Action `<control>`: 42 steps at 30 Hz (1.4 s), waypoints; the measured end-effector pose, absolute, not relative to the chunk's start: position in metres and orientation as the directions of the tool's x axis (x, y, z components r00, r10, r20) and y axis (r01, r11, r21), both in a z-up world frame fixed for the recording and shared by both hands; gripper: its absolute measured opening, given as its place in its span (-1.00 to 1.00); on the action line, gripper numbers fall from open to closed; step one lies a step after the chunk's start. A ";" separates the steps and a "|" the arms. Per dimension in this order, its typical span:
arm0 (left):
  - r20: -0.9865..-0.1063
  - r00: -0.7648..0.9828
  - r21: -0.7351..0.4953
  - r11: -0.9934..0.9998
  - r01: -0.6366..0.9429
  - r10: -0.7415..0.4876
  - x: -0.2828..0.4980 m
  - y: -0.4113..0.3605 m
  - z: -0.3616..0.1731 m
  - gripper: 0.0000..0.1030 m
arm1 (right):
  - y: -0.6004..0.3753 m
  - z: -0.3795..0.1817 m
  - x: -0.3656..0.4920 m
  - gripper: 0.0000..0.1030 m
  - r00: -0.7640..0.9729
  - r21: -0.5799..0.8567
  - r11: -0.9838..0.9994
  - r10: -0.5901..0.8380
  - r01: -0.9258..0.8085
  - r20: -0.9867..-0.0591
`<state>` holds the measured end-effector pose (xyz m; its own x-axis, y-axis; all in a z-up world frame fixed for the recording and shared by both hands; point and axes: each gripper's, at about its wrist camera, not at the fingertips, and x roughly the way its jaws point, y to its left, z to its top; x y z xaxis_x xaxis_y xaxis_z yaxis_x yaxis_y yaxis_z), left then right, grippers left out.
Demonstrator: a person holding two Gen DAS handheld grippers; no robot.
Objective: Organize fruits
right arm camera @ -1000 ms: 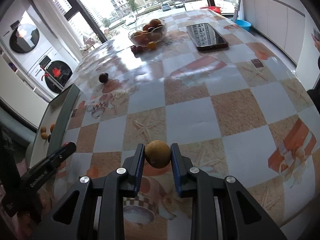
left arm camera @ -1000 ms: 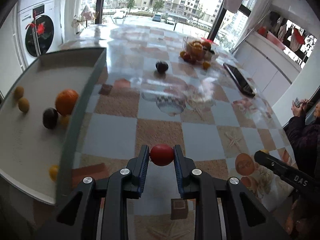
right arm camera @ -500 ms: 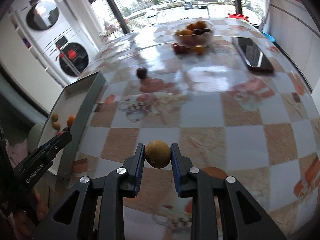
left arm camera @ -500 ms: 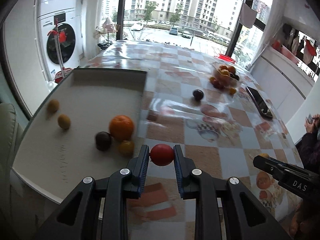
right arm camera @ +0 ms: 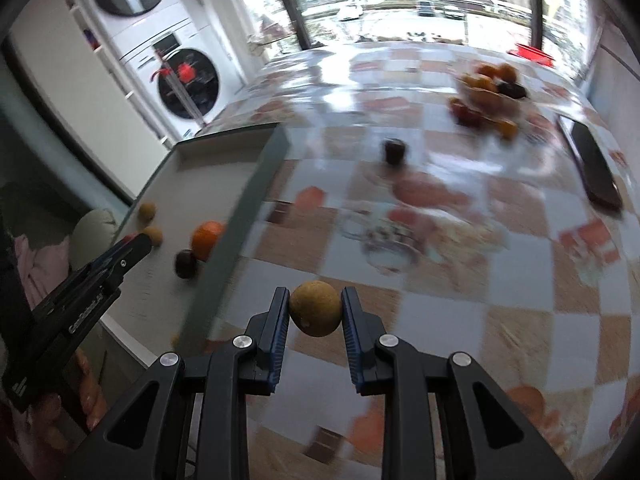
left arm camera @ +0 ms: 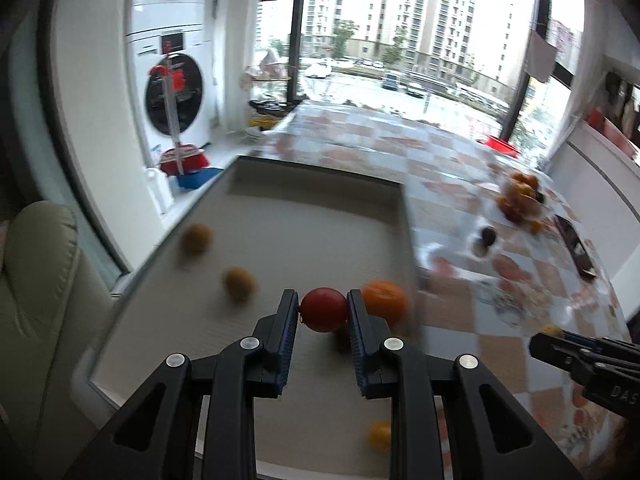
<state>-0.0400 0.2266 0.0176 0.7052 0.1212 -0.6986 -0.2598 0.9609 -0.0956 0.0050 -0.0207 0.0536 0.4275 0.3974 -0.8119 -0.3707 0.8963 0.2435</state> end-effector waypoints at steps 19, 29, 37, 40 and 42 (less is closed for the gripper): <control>-0.745 0.644 -0.078 0.936 -0.343 0.174 -0.036 0.269 -0.015 -0.48 | 0.101 0.047 0.015 0.05 0.286 0.263 0.782 0.484 -0.565 -0.827; -0.744 0.643 -0.088 0.927 -0.364 0.182 -0.041 0.264 -0.015 0.78 | 0.060 0.067 0.017 0.89 0.410 0.210 0.832 0.452 -0.513 -0.792; -0.702 0.705 -0.105 0.966 -0.237 0.097 -0.045 0.216 0.008 0.78 | -0.056 0.037 0.032 1.00 0.500 0.154 0.961 0.252 -0.228 -0.829; -0.678 0.734 -0.100 0.986 -0.137 0.034 -0.045 0.182 0.020 0.78 | -0.105 0.024 0.038 1.00 0.503 0.129 0.988 0.155 -0.086 -0.851; -0.675 0.738 -0.089 0.994 -0.062 -0.014 -0.040 0.154 0.025 0.78 | -0.135 0.016 0.042 1.00 0.507 0.076 0.997 0.069 -0.007 -0.859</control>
<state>-0.0402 0.1542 0.0246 0.7378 -0.0142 -0.6749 -0.0624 0.9941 -0.0891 0.0419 -0.1347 0.0163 0.5069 0.0693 -0.8592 -0.0072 0.9971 0.0761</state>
